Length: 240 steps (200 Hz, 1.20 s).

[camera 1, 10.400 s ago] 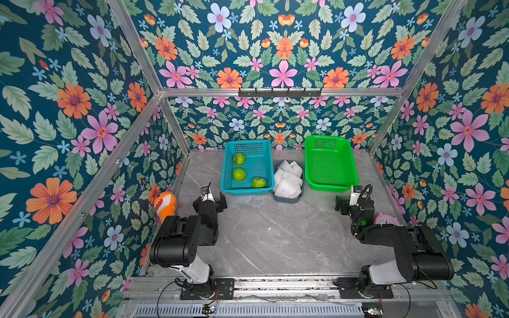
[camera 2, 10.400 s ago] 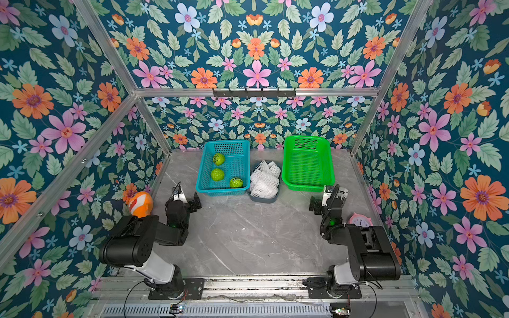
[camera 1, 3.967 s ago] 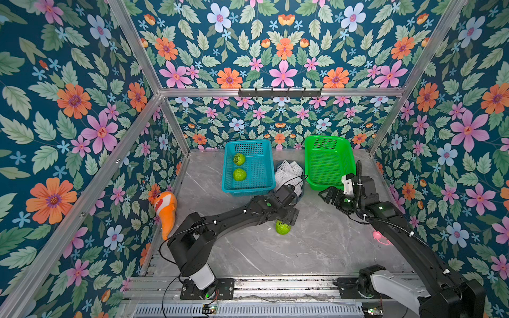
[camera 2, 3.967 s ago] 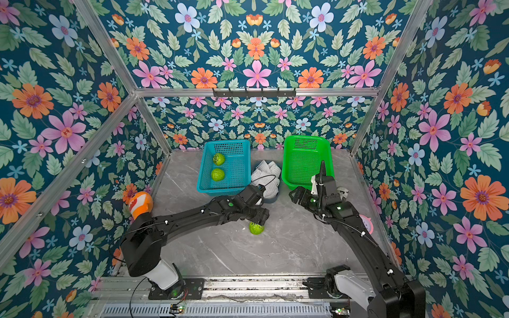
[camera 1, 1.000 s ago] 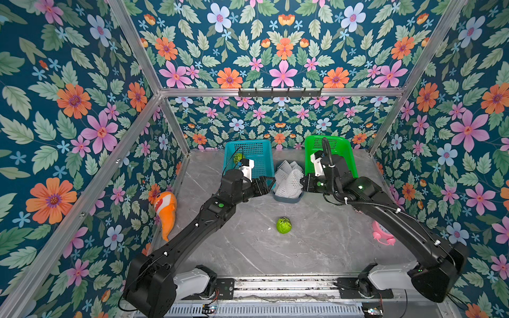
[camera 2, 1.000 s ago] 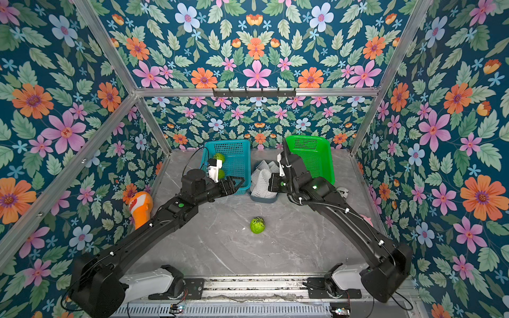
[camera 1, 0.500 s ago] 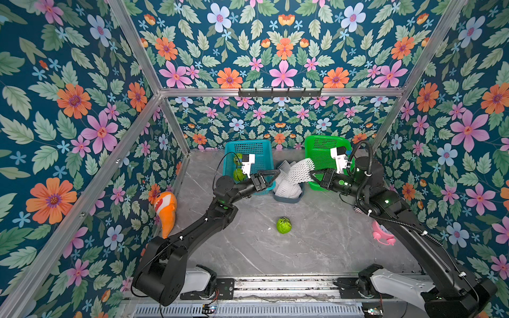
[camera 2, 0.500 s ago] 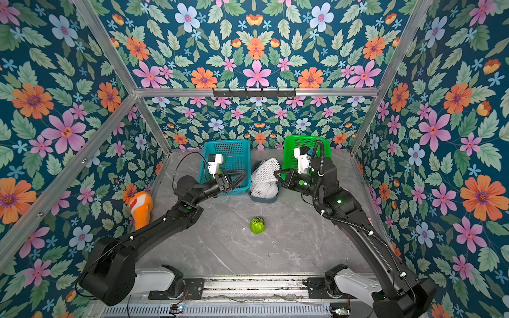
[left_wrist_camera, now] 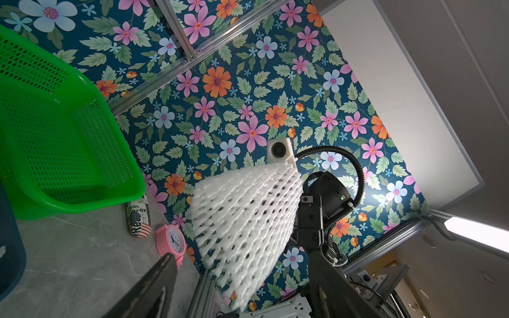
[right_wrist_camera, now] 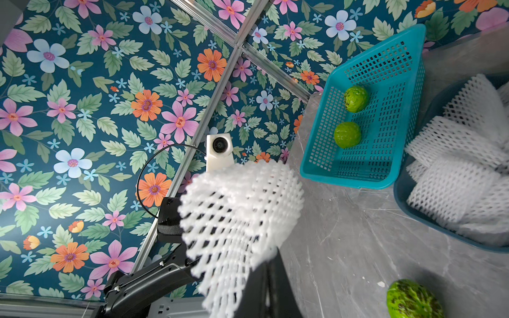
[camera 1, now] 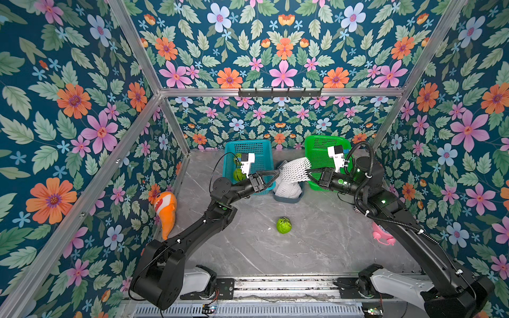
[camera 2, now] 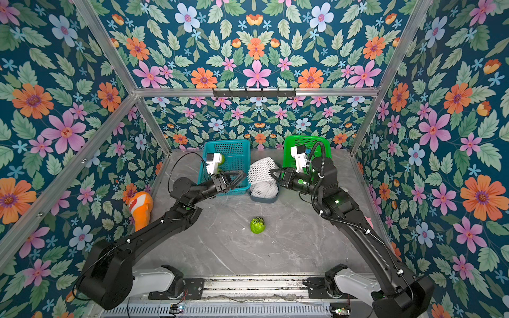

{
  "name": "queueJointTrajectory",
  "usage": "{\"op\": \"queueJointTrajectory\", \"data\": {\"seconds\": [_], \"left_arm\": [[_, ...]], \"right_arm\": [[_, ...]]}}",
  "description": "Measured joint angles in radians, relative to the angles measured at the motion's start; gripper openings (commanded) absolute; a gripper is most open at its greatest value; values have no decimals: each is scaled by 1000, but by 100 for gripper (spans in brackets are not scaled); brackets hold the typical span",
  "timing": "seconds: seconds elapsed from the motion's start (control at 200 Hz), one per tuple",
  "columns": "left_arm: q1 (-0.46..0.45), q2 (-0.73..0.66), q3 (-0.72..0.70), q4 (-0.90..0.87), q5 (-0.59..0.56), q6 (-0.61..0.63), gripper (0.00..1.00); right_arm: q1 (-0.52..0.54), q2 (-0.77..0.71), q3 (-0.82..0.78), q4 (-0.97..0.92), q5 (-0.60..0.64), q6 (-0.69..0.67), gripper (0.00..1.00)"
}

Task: Sleeve custard apples in foam nets
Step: Open the foam net.

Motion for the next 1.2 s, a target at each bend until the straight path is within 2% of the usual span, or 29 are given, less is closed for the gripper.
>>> {"op": "queueJointTrajectory", "data": {"seconds": [0.185,0.515,0.675,0.815,0.845,0.95,1.05,1.2], "left_arm": [[-21,29,-1,59,20,-42,70],[-24,29,-5,129,28,-90,43],[-26,37,-12,155,34,-101,22],[-28,50,-13,174,42,-118,7],[-29,52,-13,177,46,-118,0],[-32,65,-10,187,51,-123,0],[-33,73,-17,190,54,-133,24],[-33,77,-23,195,55,-143,35]], "right_arm": [[0,11,-10,10,-14,16,0],[0,23,-2,-6,-13,11,0],[0,31,6,-13,-14,-9,0],[6,44,18,-40,-14,-15,0],[9,48,22,-48,-14,-19,0],[13,54,27,-63,-13,-35,0],[12,53,27,-71,-10,-35,0],[12,54,28,-72,-11,-39,0]]}}
